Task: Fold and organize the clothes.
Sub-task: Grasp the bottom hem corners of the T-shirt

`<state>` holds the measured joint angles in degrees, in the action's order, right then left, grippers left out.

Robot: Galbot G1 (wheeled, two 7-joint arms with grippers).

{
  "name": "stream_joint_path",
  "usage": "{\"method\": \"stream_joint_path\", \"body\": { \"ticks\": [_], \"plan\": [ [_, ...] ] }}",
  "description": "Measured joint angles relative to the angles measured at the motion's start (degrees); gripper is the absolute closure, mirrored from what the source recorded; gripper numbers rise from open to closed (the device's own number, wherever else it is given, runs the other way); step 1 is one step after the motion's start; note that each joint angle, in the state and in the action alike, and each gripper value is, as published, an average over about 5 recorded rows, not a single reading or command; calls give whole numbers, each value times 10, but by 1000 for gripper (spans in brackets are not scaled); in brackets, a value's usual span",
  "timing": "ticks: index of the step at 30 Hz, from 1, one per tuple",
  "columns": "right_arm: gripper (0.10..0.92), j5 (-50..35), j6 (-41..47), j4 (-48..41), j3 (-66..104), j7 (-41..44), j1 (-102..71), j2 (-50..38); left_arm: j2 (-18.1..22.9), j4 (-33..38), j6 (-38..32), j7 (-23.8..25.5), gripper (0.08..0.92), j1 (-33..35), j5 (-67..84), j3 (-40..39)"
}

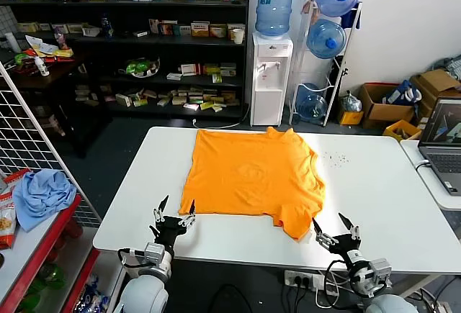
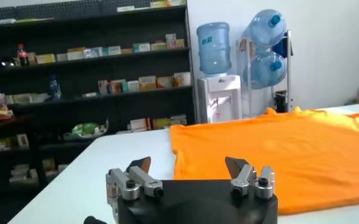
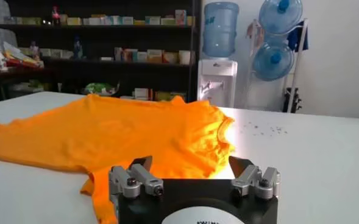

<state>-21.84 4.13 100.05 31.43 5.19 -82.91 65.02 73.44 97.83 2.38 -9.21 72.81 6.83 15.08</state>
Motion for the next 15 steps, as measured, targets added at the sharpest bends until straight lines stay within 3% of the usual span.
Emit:
{"method": "stream_joint_path", "body": {
  "ticks": [15],
  "plan": [
    [203,-16,74,-21,-33,-34,37,11,-20,-5,117,-4,177,-36,73,-13]
  ]
}}
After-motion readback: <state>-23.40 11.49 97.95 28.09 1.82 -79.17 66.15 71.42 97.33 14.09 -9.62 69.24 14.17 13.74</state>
